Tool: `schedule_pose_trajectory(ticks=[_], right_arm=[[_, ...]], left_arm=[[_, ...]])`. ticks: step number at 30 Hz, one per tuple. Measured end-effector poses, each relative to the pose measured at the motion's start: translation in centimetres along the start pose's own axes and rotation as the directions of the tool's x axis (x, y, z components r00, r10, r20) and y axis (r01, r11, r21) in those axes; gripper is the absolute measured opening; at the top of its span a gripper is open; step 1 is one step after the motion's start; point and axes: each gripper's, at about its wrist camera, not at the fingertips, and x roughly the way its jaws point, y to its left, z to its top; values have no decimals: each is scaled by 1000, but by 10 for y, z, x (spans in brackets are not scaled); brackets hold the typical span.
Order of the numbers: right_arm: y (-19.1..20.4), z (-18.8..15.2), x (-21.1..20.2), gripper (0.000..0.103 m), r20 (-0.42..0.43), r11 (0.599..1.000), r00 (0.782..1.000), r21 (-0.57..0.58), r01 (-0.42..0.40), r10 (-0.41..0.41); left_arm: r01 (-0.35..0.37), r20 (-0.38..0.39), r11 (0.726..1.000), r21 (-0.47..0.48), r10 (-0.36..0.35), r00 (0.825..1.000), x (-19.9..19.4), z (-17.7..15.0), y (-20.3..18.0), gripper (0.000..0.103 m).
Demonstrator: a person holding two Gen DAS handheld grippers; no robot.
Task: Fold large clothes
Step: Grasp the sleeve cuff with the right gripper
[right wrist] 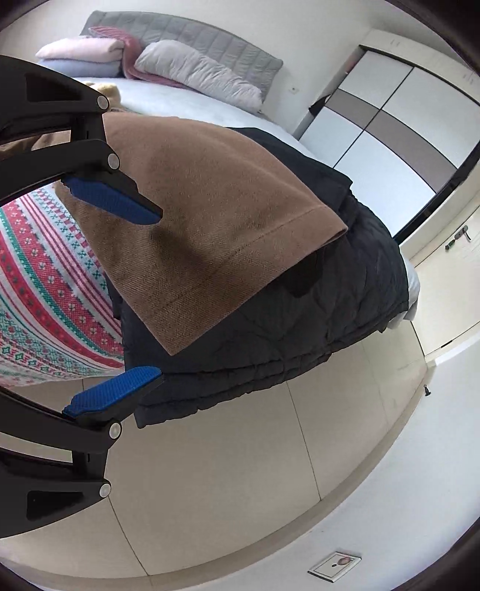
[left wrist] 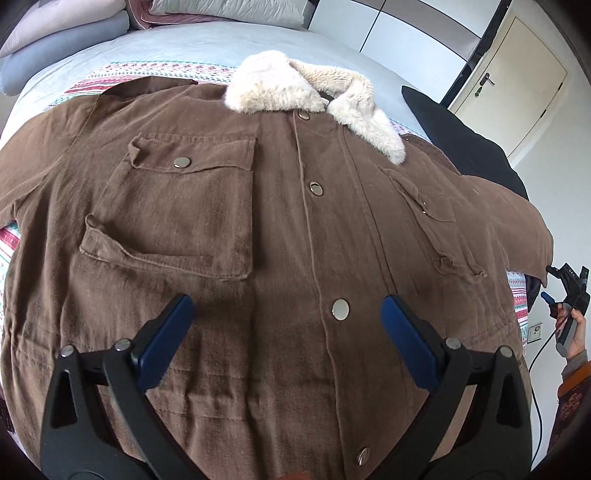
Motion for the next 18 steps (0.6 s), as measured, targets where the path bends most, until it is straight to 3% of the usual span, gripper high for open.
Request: schedule_pose_trajectory(ticks=[3,5,8,9,13,18], right_arm=[[5,-2,9,79,24,1000,999,18,-24,23],[12,-3,11,69,51,999,998,5,-32,32],[27,-5,7,32,101,998,995,-59,31,-24],[31,-5,4,15,112,996,993,-77,48,-40],[47,-5,-20,10,184,994,983,-100,50,-31],[91,-9,-61,9,249,978,968,-208,30,23]], left_arm=[[-4,0,1000,6,4,1000,3,-1,1,102],[-8,4,1000,19,8,1000,4,0,1,102],[-16,14,999,31,16,1000,4,1,3,102],[-12,14,999,32,11,1000,3,2,4,102],[15,-1,1000,14,-15,1000,2,5,12,102],[36,-6,999,-23,-36,999,0,9,24,102]])
